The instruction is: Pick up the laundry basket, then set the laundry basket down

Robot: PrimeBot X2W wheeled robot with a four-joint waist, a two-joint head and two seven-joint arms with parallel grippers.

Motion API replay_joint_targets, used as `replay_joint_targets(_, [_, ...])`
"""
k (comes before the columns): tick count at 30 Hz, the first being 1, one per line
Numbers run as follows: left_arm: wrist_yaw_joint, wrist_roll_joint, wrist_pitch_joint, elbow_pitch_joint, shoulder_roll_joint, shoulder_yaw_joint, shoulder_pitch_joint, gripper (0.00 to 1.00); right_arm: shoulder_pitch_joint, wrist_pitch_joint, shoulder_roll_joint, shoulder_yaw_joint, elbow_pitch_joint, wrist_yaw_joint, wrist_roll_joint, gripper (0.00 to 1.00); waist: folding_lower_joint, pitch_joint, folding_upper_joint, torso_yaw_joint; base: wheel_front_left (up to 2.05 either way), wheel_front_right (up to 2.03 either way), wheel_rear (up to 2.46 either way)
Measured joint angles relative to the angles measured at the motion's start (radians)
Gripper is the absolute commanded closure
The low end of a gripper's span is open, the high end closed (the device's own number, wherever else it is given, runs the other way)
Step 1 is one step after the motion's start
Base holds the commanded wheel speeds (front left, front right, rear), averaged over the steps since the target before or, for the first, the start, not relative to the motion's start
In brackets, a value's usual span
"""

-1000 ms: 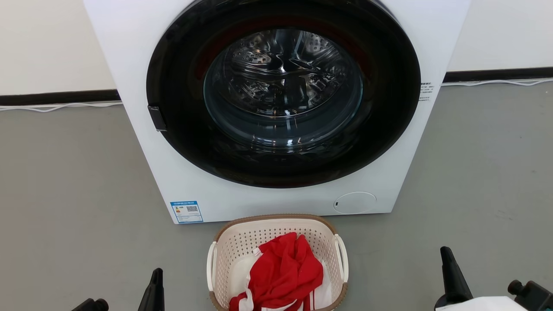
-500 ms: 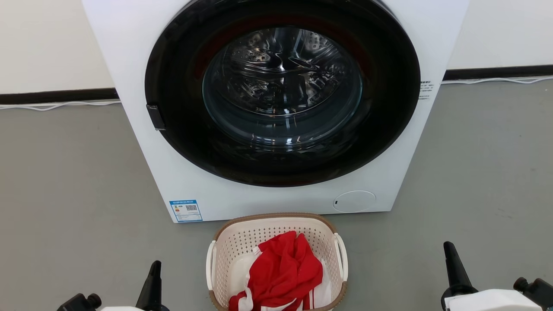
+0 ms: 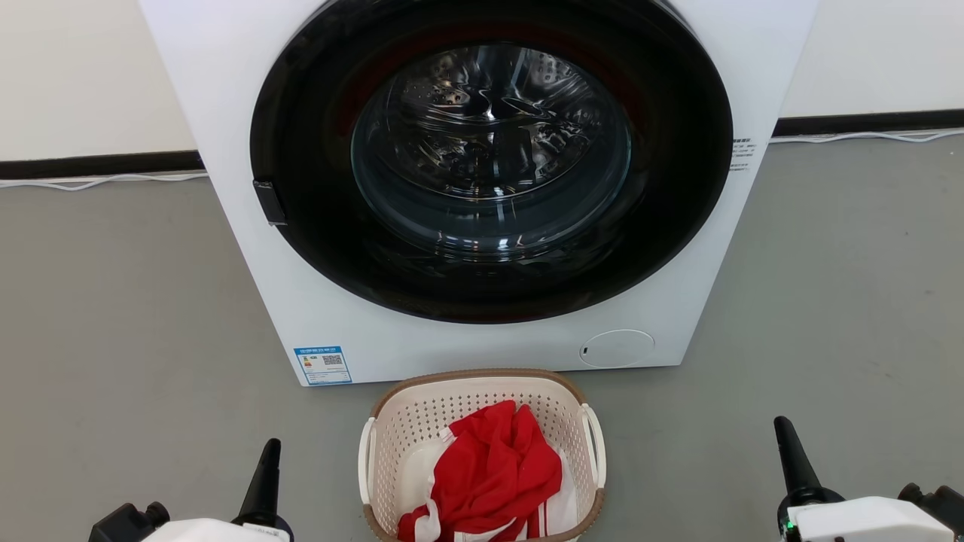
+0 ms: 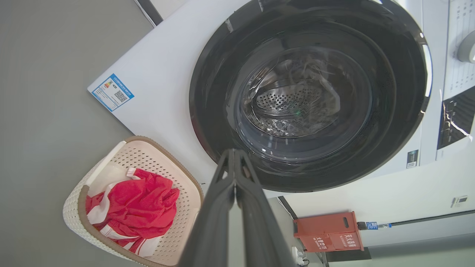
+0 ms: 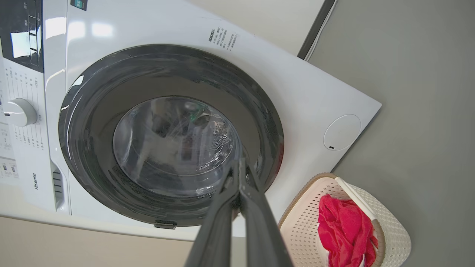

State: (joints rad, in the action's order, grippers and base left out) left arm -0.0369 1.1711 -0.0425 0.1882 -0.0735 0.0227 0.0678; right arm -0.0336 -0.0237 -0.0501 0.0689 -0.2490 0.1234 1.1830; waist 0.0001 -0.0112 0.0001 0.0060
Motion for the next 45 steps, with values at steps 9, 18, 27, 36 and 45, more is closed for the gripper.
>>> replay_joint_targets(9, [-0.018,0.1,0.027,0.015,0.0,-0.014,-0.025,1.0,0.036,0.026,0.0,0.015,-0.006,0.0,0.099,1.0,0.0,0.003,0.0,-0.001,0.0,0.0,0.0])
replay_joint_targets(18, [-0.035,0.196,0.048,0.032,0.001,-0.024,-0.04,1.0,0.039,0.05,-0.001,0.023,-0.012,0.0,0.18,1.0,0.0,0.006,0.0,-0.003,0.0,0.0,0.0])
replay_joint_targets(27, [-0.053,0.296,0.075,0.048,0.002,-0.04,-0.075,1.0,0.065,0.075,-0.001,0.03,-0.015,0.0,0.275,1.0,0.0,0.009,0.0,-0.004,0.0,0.0,0.0])
replay_joint_targets(36, [-0.074,0.399,0.101,0.067,0.003,-0.053,-0.1,1.0,0.081,0.096,-0.001,0.04,-0.018,0.0,0.368,1.0,0.0,0.013,0.0,-0.005,0.0,0.0,0.0])
replay_joint_targets(45, [-0.086,0.466,0.119,0.077,0.005,-0.063,-0.12,1.0,0.083,0.113,-0.001,0.052,-0.019,0.0,0.43,1.0,0.0,0.014,0.0,-0.006,0.0,0.0,0.0])
